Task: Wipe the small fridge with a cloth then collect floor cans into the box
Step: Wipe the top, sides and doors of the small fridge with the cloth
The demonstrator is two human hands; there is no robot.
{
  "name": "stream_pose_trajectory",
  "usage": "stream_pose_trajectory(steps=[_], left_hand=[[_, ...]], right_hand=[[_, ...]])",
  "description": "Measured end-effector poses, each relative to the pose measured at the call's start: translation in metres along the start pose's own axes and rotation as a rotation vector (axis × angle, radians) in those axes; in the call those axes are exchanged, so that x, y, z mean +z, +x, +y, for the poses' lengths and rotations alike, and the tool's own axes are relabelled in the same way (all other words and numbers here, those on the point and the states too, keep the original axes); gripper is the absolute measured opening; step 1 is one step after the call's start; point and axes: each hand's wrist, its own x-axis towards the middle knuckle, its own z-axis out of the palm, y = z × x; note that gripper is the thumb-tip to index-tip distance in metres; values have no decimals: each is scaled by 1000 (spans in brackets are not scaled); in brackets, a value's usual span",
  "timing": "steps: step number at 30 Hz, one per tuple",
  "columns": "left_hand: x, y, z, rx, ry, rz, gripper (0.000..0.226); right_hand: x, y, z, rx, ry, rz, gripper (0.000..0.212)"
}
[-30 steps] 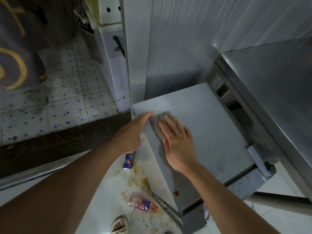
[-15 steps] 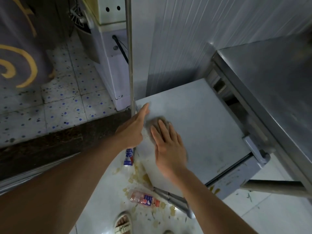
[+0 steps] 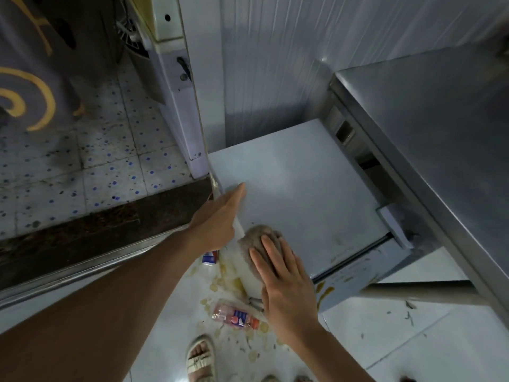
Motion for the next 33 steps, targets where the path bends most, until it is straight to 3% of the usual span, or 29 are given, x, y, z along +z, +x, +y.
stream_pose_trajectory(steps=[8, 13, 16, 18, 21, 23, 25, 29, 33], left_hand=[[12, 7, 15, -16, 98, 21, 71], [23, 7, 33, -112, 207, -5, 62], [26, 6, 38, -138, 254, -13, 65], [28, 7, 41, -160, 279, -25, 67], [30, 9, 47, -191, 298, -32, 69], [31, 10, 49, -208, 309, -42, 70], [32, 10, 48, -215, 323, -42, 71], [34, 11, 50, -218, 350, -36, 72], [38, 10, 64, -195, 364, 63, 65]], right_hand=[[-10, 64, 67, 48, -40, -26, 51], [-28, 76, 140, 322, -79, 1, 56], [-31, 80, 136, 456, -47, 10, 58], [-23, 71, 107, 403, -24, 27, 57], [-7, 41, 66, 121, 19, 28, 57], [-11, 34, 74, 5, 24, 7, 57], [-20, 39, 109, 53, -43, 14, 58], [-42, 52, 175, 335, -125, -20, 63], [-26, 36, 132, 355, -51, 40, 70]])
